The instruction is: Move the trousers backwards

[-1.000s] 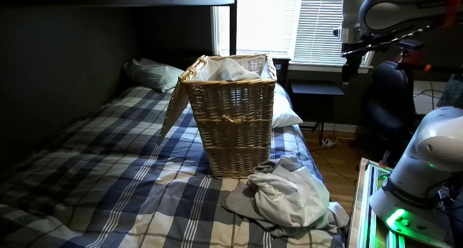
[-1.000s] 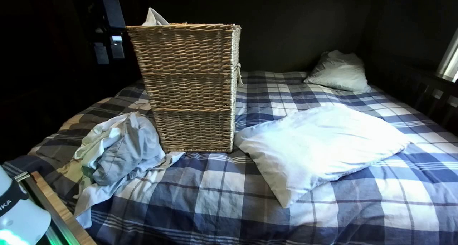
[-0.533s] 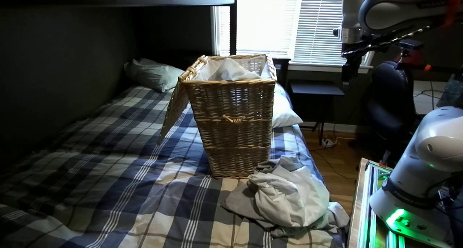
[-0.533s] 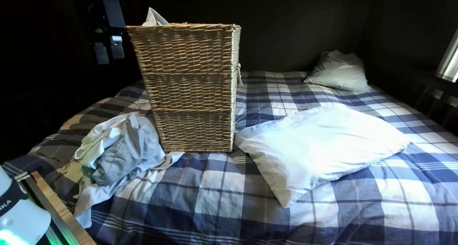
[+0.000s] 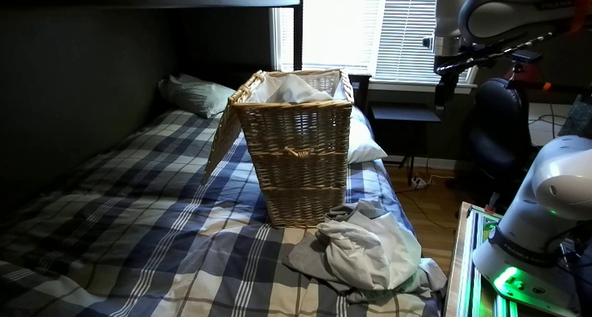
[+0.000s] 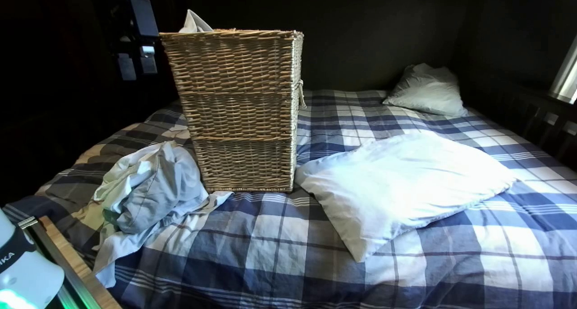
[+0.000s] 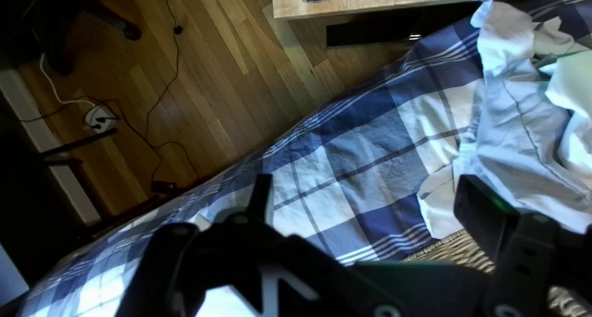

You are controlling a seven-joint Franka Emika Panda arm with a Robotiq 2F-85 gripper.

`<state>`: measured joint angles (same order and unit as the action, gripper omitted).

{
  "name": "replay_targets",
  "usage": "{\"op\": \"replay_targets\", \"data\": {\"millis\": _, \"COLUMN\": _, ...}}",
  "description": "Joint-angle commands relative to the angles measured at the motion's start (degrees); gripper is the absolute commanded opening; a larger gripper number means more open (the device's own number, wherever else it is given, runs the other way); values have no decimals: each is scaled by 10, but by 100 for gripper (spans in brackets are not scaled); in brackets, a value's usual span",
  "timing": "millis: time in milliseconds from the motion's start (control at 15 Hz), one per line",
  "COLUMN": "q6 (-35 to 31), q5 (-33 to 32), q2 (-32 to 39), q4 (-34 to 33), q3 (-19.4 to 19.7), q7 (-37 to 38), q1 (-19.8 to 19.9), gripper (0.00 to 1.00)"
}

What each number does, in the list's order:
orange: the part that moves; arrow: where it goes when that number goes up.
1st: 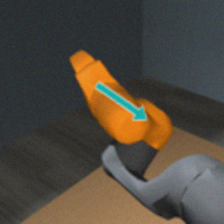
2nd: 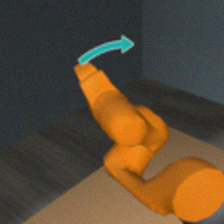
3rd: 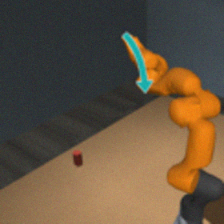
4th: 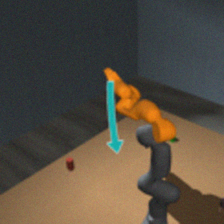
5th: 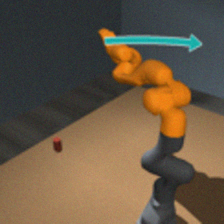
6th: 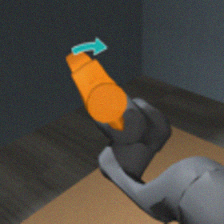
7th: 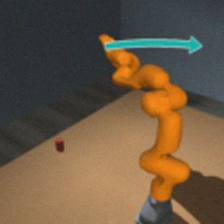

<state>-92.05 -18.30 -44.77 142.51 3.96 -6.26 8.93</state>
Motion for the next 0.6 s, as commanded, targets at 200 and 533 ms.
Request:
{"op": "replay_targets", "data": {"millis": 200, "q6": 10, "q5": 116, "q2": 2, "q4": 31, "q3": -5, "q7": -4, "q1": -90, "gripper": 100}}
{"op": "replay_targets", "data": {"millis": 533, "q6": -80, "q5": 188, "q2": 1, "q4": 123, "q3": -24, "q7": 14, "q1": -121, "gripper": 100}}
